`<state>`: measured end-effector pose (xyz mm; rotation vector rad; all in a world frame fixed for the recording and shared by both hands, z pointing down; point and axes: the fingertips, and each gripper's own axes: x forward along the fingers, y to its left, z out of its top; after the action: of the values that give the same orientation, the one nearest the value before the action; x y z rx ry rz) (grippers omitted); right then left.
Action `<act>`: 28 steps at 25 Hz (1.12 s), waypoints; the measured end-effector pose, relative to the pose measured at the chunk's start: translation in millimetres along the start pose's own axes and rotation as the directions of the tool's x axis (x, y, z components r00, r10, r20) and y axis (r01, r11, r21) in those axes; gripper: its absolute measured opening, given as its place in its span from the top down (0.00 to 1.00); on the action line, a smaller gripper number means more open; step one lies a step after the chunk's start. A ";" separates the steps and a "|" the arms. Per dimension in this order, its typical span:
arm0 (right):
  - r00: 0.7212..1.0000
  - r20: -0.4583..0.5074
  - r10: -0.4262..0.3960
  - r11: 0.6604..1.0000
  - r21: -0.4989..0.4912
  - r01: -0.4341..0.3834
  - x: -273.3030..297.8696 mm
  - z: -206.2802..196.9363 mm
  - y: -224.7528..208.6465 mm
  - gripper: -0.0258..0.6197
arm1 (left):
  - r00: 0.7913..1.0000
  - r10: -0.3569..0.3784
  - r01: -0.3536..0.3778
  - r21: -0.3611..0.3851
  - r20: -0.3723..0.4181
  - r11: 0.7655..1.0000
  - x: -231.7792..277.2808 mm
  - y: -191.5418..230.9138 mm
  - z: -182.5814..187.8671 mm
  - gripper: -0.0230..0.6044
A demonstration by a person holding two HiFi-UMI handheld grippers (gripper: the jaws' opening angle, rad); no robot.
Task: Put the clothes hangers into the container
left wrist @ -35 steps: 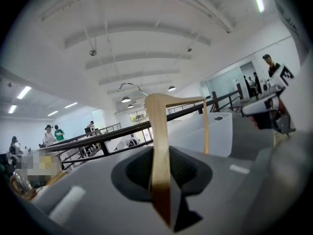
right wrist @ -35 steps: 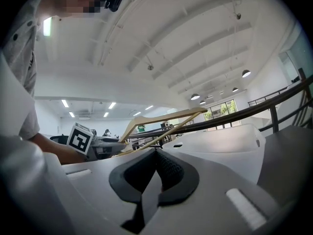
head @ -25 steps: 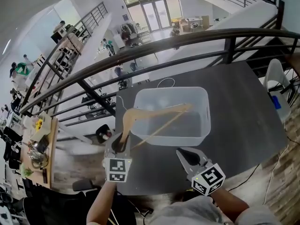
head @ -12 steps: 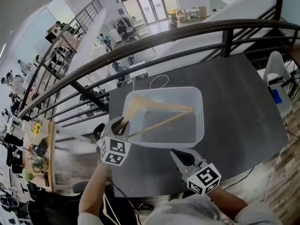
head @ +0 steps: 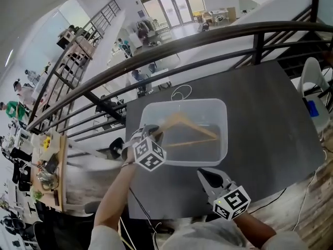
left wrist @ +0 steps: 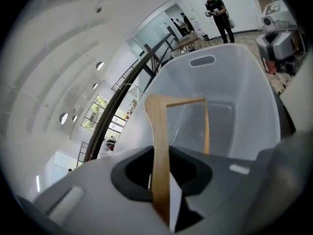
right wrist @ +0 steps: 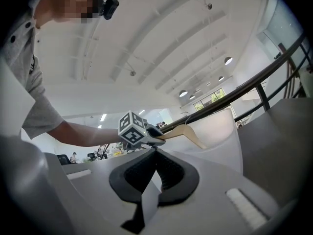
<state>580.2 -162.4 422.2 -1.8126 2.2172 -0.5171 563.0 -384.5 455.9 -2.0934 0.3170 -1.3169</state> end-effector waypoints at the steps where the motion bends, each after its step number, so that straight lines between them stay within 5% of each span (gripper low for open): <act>1: 1.000 0.001 -0.007 1.000 0.003 0.007 -3.4 0.2 0.3 0.96 | 1.000 -0.019 0.019 0.006 -0.011 1.000 2.0 -2.9 1.7 0.82; 11: 0.998 0.002 -0.064 0.997 0.036 0.064 -37.0 -1.9 3.2 0.96 | 0.998 -0.007 0.006 -0.021 -0.061 1.000 8.4 -5.4 -1.8 0.76; 13: 0.997 -0.007 -0.075 0.996 0.044 0.075 -57.5 7.8 -1.4 0.96 | 0.999 -0.006 0.004 -0.047 -0.032 0.999 -2.6 -7.6 21.0 0.61; 18: 0.998 -0.007 -0.063 0.997 0.042 0.064 -53.3 8.8 1.6 0.96 | 0.992 0.095 -0.080 -0.171 0.080 0.982 -41.1 12.1 29.6 0.57; 24: 0.999 -0.015 -0.038 0.999 0.001 0.038 -44.2 7.1 28.0 0.96 | 0.961 0.219 -0.125 -0.443 0.168 0.888 -94.0 18.9 -5.6 0.58; 28: 1.000 -0.009 -0.016 1.000 -0.026 0.015 -49.2 2.2 35.2 0.96 | 0.909 0.363 -0.164 -0.626 0.204 0.762 -145.5 8.7 -22.7 0.66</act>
<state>559.7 -108.5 403.6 -1.8455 2.2278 -0.5024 475.9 -325.7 352.4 -2.6035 0.9607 -0.7363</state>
